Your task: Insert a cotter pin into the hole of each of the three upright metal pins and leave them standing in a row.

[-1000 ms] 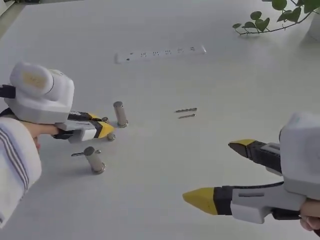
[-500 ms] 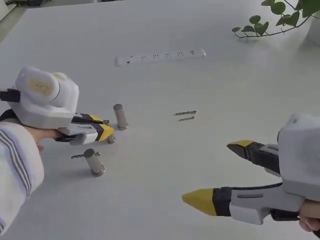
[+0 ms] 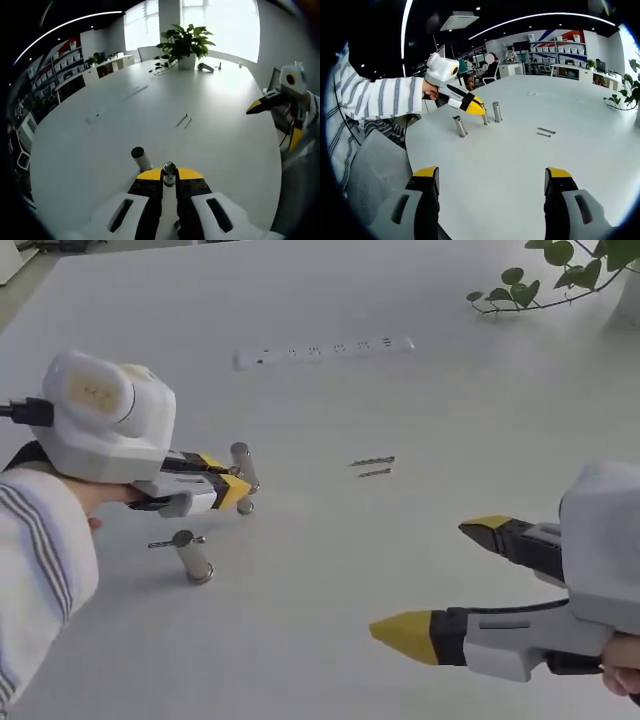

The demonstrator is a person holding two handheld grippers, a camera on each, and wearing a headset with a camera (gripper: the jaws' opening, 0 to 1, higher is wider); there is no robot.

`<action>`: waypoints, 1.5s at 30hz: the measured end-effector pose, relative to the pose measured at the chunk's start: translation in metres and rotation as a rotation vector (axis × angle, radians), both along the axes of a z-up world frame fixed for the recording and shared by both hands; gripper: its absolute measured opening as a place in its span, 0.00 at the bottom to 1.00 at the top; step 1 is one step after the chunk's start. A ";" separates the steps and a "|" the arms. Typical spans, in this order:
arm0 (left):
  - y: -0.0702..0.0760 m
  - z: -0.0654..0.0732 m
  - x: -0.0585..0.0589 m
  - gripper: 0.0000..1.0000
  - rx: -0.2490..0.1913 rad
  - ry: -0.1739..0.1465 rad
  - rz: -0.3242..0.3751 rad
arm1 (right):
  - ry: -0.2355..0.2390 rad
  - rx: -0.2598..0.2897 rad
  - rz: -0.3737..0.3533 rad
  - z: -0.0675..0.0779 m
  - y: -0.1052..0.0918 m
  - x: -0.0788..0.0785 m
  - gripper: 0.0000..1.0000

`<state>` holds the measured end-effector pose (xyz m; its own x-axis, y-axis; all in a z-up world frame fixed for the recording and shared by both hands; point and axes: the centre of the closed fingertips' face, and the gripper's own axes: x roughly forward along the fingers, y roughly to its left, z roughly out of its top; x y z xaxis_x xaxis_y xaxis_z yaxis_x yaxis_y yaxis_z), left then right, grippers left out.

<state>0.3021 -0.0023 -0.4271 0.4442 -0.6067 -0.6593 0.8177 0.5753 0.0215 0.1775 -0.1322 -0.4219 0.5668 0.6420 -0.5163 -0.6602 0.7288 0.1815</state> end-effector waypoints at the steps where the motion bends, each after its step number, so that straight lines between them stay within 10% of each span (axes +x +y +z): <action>1: -0.002 0.001 -0.002 0.05 -0.003 -0.001 -0.002 | -0.001 -0.001 0.001 0.000 0.000 0.000 0.85; 27: -0.033 0.008 -0.067 0.05 -0.065 0.023 -0.019 | 0.012 -0.018 0.035 -0.003 0.011 -0.007 0.85; 45: -0.042 -0.003 -0.084 0.05 -0.103 0.036 0.041 | 0.037 -0.010 0.053 -0.012 0.019 -0.010 0.85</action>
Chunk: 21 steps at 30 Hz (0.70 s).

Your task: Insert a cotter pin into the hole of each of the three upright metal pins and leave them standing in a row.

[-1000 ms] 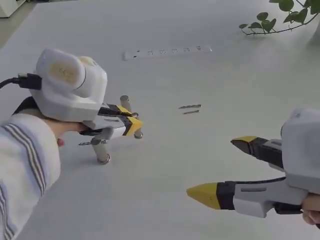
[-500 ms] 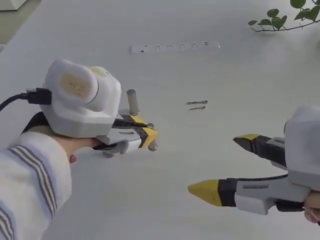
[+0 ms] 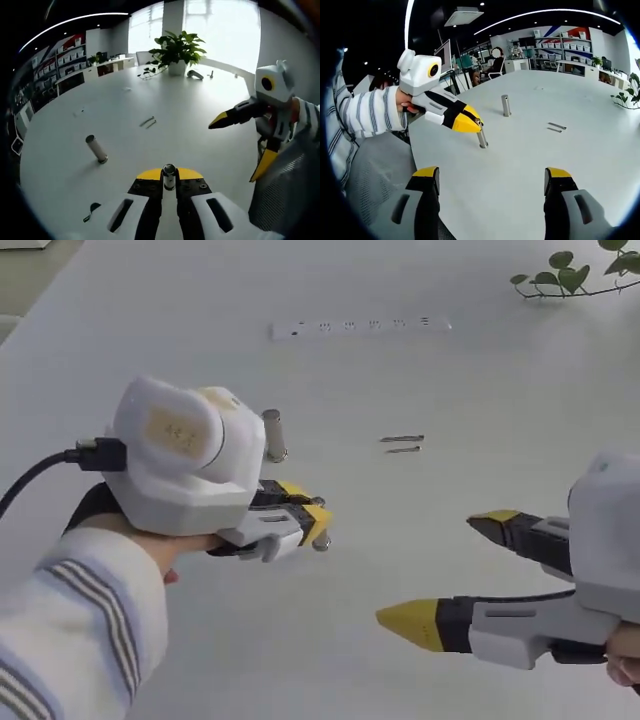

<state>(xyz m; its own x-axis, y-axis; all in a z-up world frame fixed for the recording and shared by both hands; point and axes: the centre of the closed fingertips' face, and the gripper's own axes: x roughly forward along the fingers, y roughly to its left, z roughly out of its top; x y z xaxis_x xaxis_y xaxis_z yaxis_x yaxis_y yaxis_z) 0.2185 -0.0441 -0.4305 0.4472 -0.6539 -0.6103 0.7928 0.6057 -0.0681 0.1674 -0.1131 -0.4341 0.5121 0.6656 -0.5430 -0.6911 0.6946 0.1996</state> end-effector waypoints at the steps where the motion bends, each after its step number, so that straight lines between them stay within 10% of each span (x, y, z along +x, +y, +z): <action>1: -0.001 -0.001 -0.001 0.05 -0.001 0.000 0.001 | 0.000 -0.001 0.001 0.000 0.000 0.000 0.85; 21: -0.007 -0.014 -0.022 0.05 0.027 -0.033 -0.022 | 0.016 -0.023 0.039 -0.006 0.006 -0.006 0.85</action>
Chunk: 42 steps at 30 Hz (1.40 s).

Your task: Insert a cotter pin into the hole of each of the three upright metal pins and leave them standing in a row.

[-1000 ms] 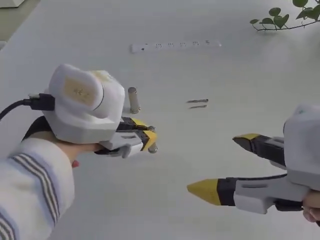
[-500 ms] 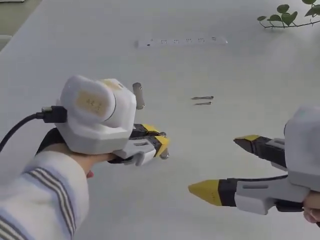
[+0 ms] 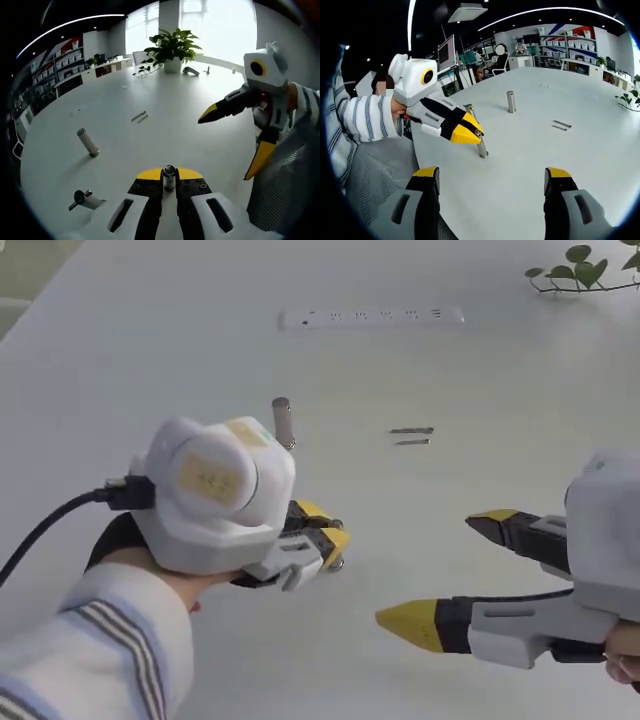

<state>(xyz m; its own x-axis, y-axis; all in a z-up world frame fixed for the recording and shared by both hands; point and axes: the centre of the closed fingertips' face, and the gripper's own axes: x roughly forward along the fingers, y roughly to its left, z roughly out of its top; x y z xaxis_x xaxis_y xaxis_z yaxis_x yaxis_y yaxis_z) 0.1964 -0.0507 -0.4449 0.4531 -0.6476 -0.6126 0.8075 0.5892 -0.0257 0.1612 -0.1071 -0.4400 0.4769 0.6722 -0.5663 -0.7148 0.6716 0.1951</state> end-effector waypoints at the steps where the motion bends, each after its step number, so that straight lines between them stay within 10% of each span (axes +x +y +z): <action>1: 0.000 0.000 0.000 0.05 0.000 -0.001 -0.002 | 0.001 0.000 0.001 0.000 0.000 0.000 0.85; 23: 0.001 0.003 -0.013 0.06 -0.016 -0.068 -0.070 | -0.005 -0.015 0.026 0.000 0.005 -0.002 0.85; 42: 0.036 0.039 -0.045 0.68 -0.221 -0.009 -0.061 | -0.008 -0.050 0.064 0.002 0.006 -0.001 0.84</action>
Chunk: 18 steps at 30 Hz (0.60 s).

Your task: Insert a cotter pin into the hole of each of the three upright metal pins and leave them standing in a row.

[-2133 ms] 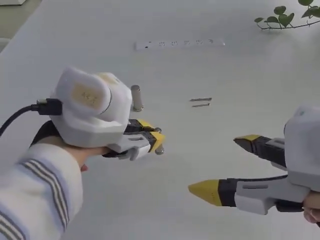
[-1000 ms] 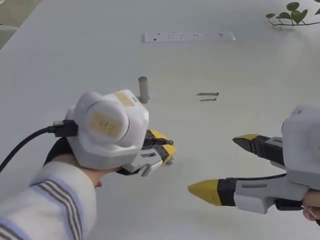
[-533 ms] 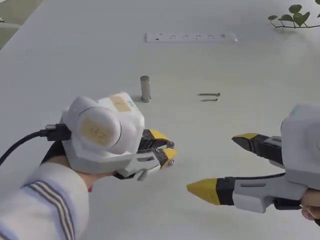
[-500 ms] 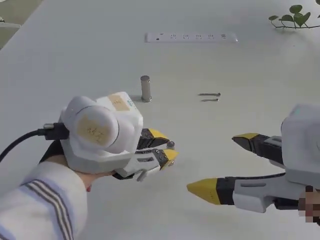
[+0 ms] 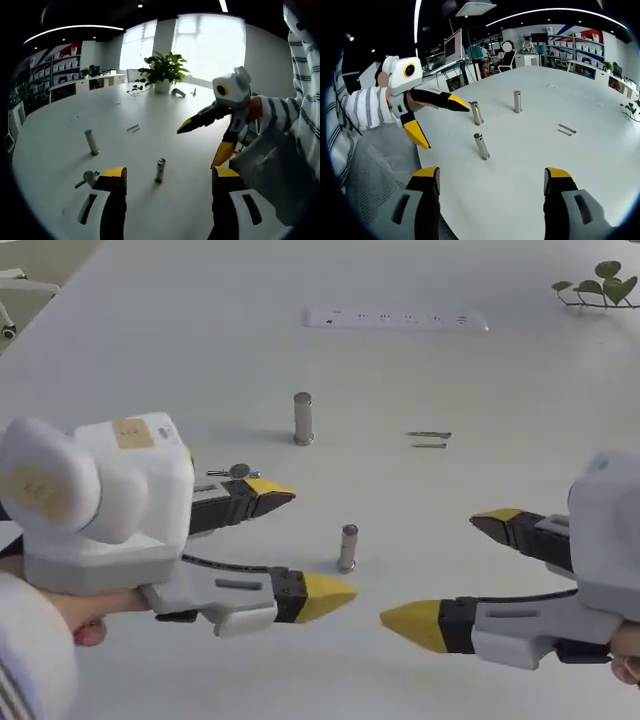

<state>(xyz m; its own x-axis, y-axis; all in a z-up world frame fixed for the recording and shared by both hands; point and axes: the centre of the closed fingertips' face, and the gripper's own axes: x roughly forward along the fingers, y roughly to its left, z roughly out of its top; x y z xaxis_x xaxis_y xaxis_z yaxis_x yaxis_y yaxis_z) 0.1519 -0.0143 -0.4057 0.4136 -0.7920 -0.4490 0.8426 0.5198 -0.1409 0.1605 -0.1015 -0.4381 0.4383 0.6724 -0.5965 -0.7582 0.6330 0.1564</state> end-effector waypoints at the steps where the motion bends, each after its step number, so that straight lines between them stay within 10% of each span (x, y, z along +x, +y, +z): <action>1: 0.004 -0.001 -0.002 0.72 0.004 -0.001 0.004 | 0.001 -0.004 0.001 0.000 0.000 0.000 0.84; 9: 0.022 -0.010 -0.010 0.98 -0.030 0.073 0.089 | -0.003 -0.026 0.017 0.002 -0.001 0.004 0.84; 18: 0.034 -0.013 -0.010 0.99 -0.017 0.070 0.148 | -0.012 -0.059 0.041 0.003 -0.002 0.008 0.83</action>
<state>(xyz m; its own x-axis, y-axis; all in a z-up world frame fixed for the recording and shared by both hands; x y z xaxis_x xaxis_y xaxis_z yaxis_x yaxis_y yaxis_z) 0.1419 0.0199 -0.4184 0.4941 -0.7326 -0.4682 0.7449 0.6344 -0.2066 0.1684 -0.1038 -0.4354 0.4183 0.6535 -0.6309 -0.7853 0.6092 0.1104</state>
